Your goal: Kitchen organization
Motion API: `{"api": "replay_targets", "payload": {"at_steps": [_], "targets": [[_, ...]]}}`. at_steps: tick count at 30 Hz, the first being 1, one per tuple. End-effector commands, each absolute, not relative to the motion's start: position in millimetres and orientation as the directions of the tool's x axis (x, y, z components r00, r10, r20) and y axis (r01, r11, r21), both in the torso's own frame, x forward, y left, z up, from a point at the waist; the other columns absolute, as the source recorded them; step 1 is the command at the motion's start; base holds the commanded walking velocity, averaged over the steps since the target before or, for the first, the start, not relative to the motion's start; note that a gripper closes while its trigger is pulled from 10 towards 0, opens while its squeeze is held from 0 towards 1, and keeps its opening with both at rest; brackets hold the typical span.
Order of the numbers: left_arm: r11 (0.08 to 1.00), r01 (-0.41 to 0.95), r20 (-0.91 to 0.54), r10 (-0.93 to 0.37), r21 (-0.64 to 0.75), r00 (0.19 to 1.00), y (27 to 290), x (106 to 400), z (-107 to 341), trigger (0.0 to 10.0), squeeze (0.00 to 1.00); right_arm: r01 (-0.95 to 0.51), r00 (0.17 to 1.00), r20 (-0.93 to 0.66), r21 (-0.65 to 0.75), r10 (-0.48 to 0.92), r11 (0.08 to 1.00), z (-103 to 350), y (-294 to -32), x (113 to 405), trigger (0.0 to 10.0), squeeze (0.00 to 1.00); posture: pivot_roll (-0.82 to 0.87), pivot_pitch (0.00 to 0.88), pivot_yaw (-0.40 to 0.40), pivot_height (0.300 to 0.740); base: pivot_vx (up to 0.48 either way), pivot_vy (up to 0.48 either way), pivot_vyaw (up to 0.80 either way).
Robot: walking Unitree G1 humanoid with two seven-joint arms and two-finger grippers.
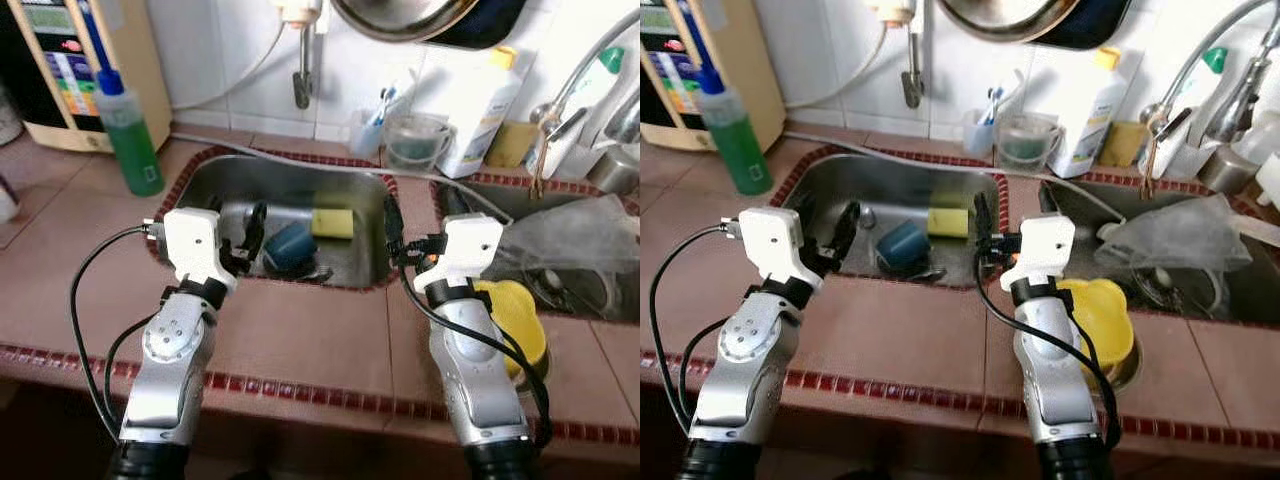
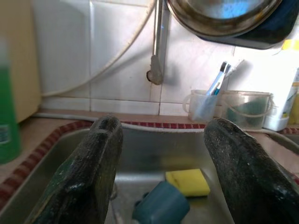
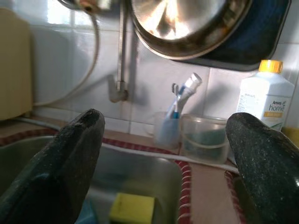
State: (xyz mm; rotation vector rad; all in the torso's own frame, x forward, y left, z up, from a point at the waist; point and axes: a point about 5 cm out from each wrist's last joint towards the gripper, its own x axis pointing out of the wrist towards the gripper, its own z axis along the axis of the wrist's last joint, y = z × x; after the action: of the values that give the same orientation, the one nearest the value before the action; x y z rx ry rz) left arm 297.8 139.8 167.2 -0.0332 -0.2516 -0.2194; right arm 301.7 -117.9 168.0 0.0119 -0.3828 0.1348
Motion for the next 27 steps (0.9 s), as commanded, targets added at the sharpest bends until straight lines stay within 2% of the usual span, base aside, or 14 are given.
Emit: {"api": "replay_targets", "payload": {"at_steps": [1,5,27], "targets": [[0.974,0.225,0.260,-0.218,0.003,0.941,139.4,296.8,171.3,10.0,0.00,-0.130,0.913,0.388,-0.019,0.127,0.991,172.1,-119.3,300.1,10.0,0.00,-0.04,0.000,-0.014,0.740,-0.281,0.000,0.00],[0.974,0.227,0.259,-0.220,0.004,0.940,139.6,296.8,171.4,10.0,0.00,-0.130,0.914,0.386,-0.019,0.127,0.991,171.4,-119.1,299.8,10.0,0.00,-0.04,0.000,-0.014,0.740,-0.264,0.000,0.00],[0.961,0.265,0.264,-0.275,0.072,0.925,139.0,295.7,174.7,10.0,0.00,-0.136,0.916,0.379,-0.015,0.132,0.991,170.5,-116.5,301.2,10.0,0.00,-0.03,0.006,-0.009,0.740,0.000,0.000,0.00]]}}
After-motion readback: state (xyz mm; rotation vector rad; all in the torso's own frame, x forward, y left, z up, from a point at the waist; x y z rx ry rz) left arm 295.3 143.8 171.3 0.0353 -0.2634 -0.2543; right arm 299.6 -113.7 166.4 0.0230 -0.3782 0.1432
